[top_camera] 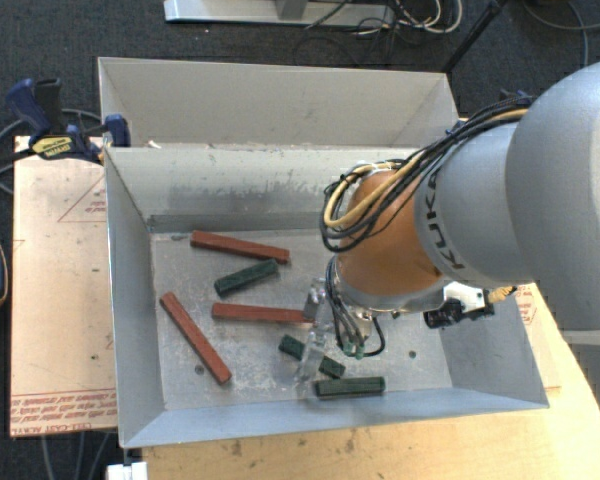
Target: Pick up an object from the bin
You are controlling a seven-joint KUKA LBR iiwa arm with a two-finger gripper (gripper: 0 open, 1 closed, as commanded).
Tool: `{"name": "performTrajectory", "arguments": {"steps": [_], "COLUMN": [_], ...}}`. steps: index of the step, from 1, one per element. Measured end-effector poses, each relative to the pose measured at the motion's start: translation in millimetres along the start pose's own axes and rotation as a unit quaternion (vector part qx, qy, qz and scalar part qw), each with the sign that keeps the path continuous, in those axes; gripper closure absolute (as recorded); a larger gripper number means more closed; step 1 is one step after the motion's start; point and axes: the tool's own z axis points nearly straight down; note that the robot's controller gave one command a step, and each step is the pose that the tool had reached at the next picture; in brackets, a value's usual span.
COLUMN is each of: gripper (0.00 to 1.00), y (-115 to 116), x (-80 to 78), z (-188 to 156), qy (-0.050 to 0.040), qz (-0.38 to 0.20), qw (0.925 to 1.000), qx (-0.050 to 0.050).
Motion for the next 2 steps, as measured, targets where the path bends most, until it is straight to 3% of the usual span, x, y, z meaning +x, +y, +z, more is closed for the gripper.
{"name": "performTrajectory", "arguments": {"steps": [1, 2], "gripper": [0.00, 1.00], "y": [-24.4, -24.0], "x": [-4.5, -4.8], "z": [19.1, 18.6], "qy": [-0.0034, -0.0042], "qz": [0.091, 0.091], "qw": [0.9958, 0.9958], "qx": [-0.002, -0.003]}}
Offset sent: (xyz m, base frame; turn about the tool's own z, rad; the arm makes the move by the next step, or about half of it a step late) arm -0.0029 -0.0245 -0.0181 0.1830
